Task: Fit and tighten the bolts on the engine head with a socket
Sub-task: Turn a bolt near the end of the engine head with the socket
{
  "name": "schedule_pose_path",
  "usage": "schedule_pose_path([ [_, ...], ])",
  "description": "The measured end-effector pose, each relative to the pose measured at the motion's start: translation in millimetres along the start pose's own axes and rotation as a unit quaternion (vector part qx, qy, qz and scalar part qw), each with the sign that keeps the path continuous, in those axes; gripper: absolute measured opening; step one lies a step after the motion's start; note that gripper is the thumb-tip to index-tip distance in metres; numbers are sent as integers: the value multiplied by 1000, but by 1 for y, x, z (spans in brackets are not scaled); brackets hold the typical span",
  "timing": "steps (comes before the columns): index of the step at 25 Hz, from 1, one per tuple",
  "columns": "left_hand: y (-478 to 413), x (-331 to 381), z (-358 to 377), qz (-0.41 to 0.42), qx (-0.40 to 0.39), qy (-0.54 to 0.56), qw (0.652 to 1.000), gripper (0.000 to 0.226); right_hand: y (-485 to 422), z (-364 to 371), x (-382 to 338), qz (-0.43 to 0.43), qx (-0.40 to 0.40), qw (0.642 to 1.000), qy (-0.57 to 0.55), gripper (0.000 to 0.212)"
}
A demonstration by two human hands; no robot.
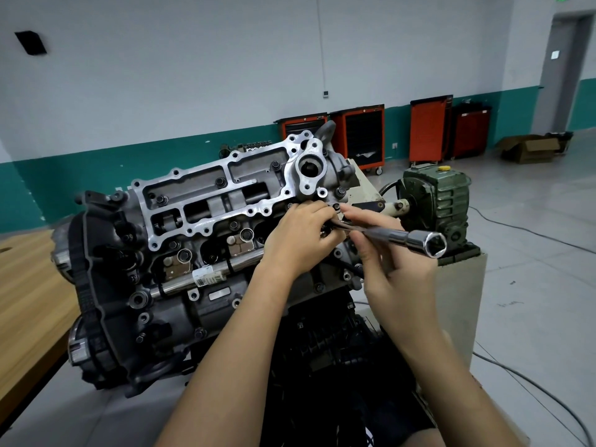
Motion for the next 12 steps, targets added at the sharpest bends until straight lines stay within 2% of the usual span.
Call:
schedule_pose_path([
  [2,0,0,0,-3,-1,5,1000,24,-4,-3,1,-4,6,1000,-4,16],
  [5,0,2,-2,-2,-1,7,1000,29,-7,-13,6,37,53,997,-36,22],
  [7,0,2,-2,2,-1,4,1000,27,-4,-11,5,37,40,998,-31,23],
  [10,0,2,-1,0,-3,0,1000,36,1,-1,0,5,-14,1000,-10,21],
  [12,0,2,-1,-3,-3,8,1000,36,-3,-4,2,9,3,1000,-15,18],
])
Point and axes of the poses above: each hand's wrist, its own y-axis away from the middle knuckle, its own z-axis out of the palm, x = y × z, the point moved 7 cm from there along -y, towards the middle knuckle, and after that the axes turned 7 degrees about z, right-handed, at the moved point
